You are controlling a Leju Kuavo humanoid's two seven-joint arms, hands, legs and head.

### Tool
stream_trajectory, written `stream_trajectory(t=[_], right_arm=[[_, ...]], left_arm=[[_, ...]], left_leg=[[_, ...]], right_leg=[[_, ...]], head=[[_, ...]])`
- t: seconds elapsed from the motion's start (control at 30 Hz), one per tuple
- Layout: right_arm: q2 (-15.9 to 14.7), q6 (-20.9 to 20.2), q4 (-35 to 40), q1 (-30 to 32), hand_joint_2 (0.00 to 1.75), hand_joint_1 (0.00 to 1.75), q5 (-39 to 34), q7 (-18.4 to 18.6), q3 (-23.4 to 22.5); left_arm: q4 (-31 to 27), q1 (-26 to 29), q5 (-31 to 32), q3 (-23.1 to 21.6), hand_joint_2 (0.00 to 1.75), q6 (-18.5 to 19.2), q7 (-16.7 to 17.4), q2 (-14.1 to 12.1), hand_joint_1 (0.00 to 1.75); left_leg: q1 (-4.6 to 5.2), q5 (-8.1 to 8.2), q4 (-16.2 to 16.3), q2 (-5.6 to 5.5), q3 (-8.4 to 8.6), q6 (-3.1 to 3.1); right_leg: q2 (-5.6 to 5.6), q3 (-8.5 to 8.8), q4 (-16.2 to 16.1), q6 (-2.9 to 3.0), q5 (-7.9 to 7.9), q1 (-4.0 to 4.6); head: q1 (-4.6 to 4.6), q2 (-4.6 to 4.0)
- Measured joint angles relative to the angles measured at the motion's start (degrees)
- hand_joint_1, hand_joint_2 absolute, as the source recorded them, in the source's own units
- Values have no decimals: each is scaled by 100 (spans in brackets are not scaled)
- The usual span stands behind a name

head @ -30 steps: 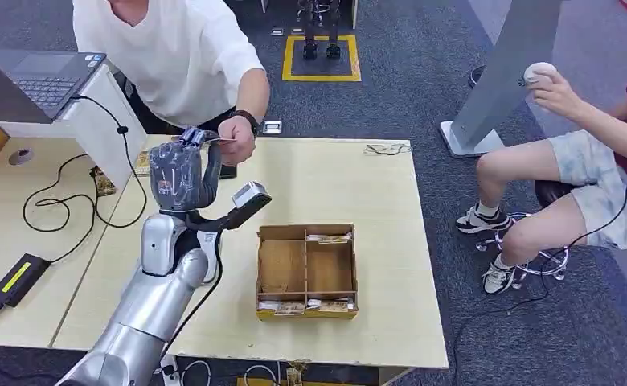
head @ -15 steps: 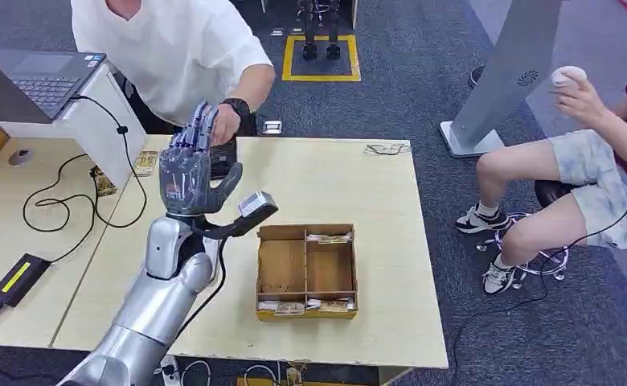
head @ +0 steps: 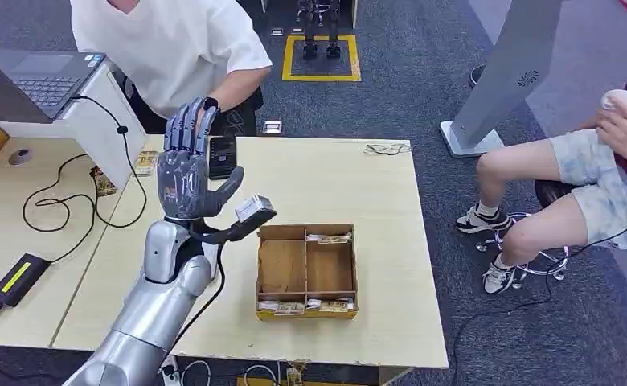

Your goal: Pass the card to the sensor for recognition and then transmit it.

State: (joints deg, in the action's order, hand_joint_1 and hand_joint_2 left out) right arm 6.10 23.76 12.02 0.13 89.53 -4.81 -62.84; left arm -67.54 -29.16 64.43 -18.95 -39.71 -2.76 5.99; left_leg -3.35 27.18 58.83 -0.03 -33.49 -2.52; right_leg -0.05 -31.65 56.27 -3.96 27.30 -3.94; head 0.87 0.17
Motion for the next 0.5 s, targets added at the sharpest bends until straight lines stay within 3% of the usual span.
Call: stream_trajectory(t=[0.13, 0.27, 0.4, 0.5], right_arm=[[2, -2, 2, 22, 0, 0, -97, -44, -37], [4, -4, 39, 65, 0, 0, -169, -109, -131], [11, -28, 103, 103, 0, 0, -166, -171, -214], [15, -48, 159, 126, 0, 0, -166, -194, -288]], left_arm=[[-357, 286, -573, 0, 175, 0, -459, -22, 0], [-857, 689, -1530, -50, 175, 0, -1176, -92, 0], [-1283, 1160, -2053, -74, 175, 0, -2057, -225, 0], [-1549, 1503, -2283, -79, 175, 0, -2441, -312, 0]], left_leg=[[0, 1, 0, 0, 0, 1], [0, 3, -1, 1, -1, 1], [0, 4, -1, 3, -3, 2], [0, 4, -1, 3, -2, 3]], right_leg=[[0, -1, 0, 0, 2, 0], [0, -1, 0, 2, 5, 0], [0, -2, 0, 3, 6, 0], [-1, -3, -1, 3, 6, 0]], head=[[0, 0], [2, 0], [0, 0], [0, 0]])
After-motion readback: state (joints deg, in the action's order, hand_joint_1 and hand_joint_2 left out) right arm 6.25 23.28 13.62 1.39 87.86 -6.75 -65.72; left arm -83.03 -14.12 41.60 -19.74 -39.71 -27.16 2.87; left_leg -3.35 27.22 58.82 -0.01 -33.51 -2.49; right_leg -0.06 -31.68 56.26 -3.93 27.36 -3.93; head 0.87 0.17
